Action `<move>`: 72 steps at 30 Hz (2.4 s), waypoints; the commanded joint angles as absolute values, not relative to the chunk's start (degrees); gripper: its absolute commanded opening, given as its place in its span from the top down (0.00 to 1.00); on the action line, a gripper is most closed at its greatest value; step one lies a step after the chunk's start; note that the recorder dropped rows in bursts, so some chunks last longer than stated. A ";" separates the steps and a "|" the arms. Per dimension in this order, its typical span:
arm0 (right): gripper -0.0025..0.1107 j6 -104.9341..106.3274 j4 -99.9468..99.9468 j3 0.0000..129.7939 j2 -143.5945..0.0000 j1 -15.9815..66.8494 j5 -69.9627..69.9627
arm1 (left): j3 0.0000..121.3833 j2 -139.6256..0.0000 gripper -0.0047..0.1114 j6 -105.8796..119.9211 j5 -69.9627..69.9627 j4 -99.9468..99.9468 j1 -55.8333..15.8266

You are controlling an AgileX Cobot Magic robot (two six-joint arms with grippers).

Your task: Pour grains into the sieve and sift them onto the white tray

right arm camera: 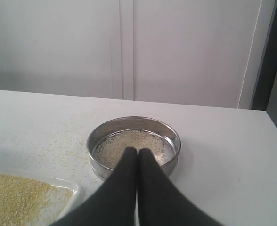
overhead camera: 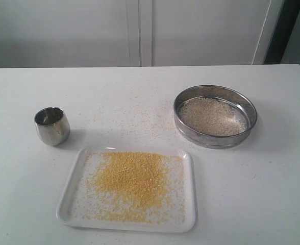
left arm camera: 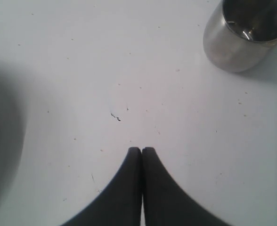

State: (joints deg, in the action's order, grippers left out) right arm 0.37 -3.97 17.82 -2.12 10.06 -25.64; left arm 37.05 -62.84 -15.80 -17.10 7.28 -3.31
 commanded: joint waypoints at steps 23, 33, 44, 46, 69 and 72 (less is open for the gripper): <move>0.98 0.00 -2.37 1.62 0.00 10.22 -15.83 | 36.57 -62.35 0.96 -16.05 -17.55 7.28 -3.14; 0.98 0.00 -1.61 0.00 0.00 10.22 -13.52 | 36.57 -62.35 0.96 -16.05 -17.55 7.28 -3.14; 0.98 1.63 -1.05 0.00 0.00 10.22 -18.74 | 36.57 -62.35 0.96 -16.05 -17.55 7.28 -3.14; 0.98 1.63 -1.05 0.00 0.00 10.22 -18.74 | 36.57 -62.35 0.96 -16.05 -17.55 7.28 -3.14; 0.98 1.33 -1.05 0.00 0.00 10.22 -19.30 | 36.57 -61.99 0.96 -15.89 -17.53 7.28 -3.14; 0.98 1.33 -1.05 0.00 0.00 10.22 -19.30 | 36.57 -61.22 0.96 -15.27 -17.53 7.39 -3.14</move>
State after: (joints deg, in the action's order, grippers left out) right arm 0.85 -1.38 0.24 -0.34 10.06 -19.33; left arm 37.05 -62.28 -15.59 -17.10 7.28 -3.31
